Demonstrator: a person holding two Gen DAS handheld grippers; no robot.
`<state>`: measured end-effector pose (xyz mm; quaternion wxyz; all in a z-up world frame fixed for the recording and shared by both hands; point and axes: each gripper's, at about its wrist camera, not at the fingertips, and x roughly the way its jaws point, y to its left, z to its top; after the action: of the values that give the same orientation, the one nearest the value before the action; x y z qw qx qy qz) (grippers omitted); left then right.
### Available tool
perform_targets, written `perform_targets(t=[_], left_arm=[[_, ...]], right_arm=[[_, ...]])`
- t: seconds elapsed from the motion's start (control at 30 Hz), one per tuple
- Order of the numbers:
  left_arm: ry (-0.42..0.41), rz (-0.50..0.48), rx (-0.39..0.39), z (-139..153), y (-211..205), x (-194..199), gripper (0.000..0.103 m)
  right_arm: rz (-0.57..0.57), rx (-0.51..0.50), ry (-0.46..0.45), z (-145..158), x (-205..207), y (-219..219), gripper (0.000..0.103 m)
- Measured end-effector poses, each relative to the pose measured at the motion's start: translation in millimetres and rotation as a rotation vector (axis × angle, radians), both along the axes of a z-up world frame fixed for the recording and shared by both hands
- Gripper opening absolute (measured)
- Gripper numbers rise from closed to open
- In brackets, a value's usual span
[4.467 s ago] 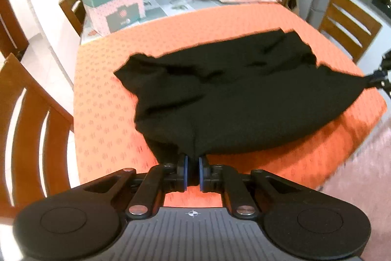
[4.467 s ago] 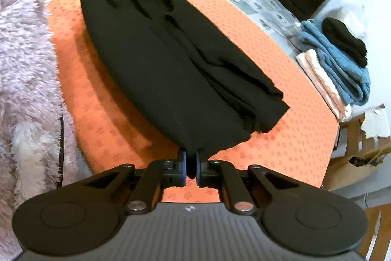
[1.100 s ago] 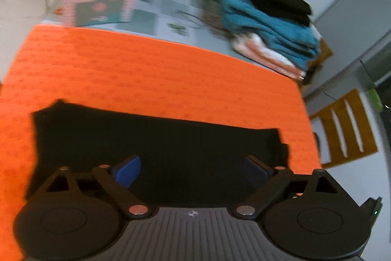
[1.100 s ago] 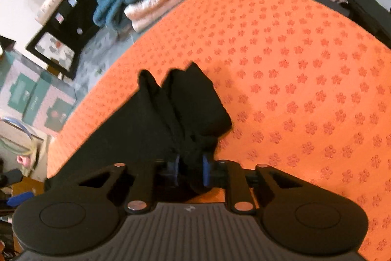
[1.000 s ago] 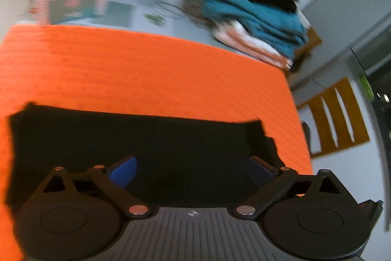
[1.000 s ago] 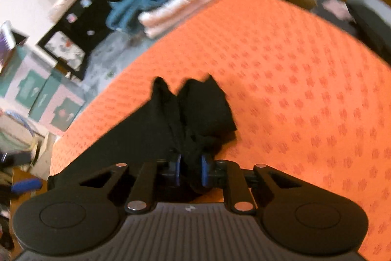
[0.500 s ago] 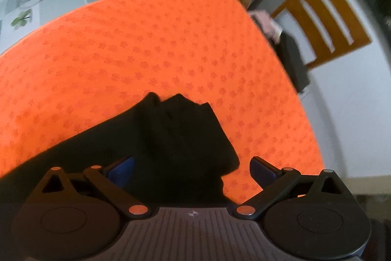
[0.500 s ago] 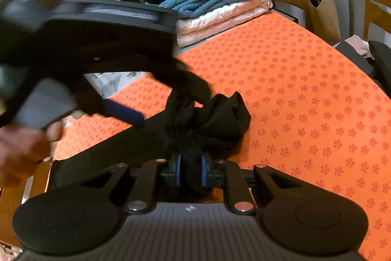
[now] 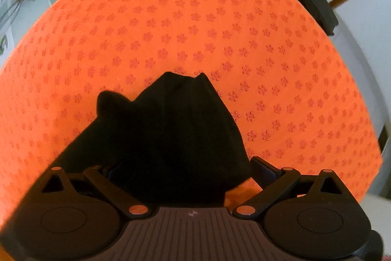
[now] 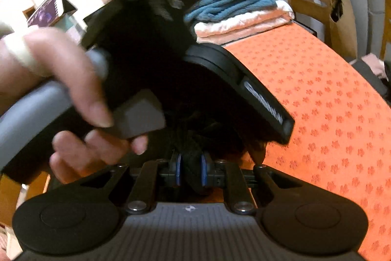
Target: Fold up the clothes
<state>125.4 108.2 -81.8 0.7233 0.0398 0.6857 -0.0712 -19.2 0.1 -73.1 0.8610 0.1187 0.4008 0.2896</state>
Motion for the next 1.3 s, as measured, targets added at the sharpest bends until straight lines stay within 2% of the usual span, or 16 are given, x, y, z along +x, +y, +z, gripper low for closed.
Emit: perform_targets(t=[0.1, 0.2, 0.3, 0.37, 0.43, 0.47, 0.57, 0.67, 0.8, 0.9, 1.13, 1.3], left_arm=[[-0.007, -0.021, -0.009, 1, 5, -4, 0.099], [-0.015, -0.017, -0.001, 2, 13, -10, 0.089], [-0.049, -0.021, 0.024, 7, 22, -16, 0.069], [-0.084, -0.015, 0.036, 14, 30, -21, 0.040], [-0.119, 0.020, 0.013, 24, 45, -28, 0.028], [-0.136, 0.039, 0.001, 28, 52, -31, 0.025], [-0.193, 0.119, -0.052, 44, 75, -51, 0.023], [-0.247, 0.199, -0.106, 59, 96, -72, 0.022], [-0.325, 0.331, -0.206, 78, 127, -102, 0.022], [-0.390, 0.424, -0.271, 88, 145, -121, 0.022], [-0.481, 0.604, -0.362, 99, 210, -176, 0.022], [-0.477, 0.689, -0.398, 90, 259, -214, 0.022]], right_arm=[[0.031, -0.004, -0.024, 3, -3, 2, 0.018], [0.087, -0.023, -0.065, 9, -8, 8, 0.018], [0.165, -0.061, -0.119, 16, -16, 20, 0.018], [0.206, -0.098, -0.142, 20, -20, 29, 0.018], [0.239, -0.127, -0.157, 24, -22, 34, 0.019], [0.256, -0.138, -0.163, 27, -23, 36, 0.020], [0.309, -0.113, -0.164, 36, -25, 32, 0.025], [0.350, -0.039, -0.127, 47, -25, 18, 0.038], [0.331, 0.101, -0.023, 56, -17, -11, 0.057], [0.298, 0.147, 0.058, 56, -12, -30, 0.060], [0.248, 0.021, 0.104, 50, -22, -35, 0.060], [0.230, -0.030, 0.119, 51, -26, -21, 0.060]])
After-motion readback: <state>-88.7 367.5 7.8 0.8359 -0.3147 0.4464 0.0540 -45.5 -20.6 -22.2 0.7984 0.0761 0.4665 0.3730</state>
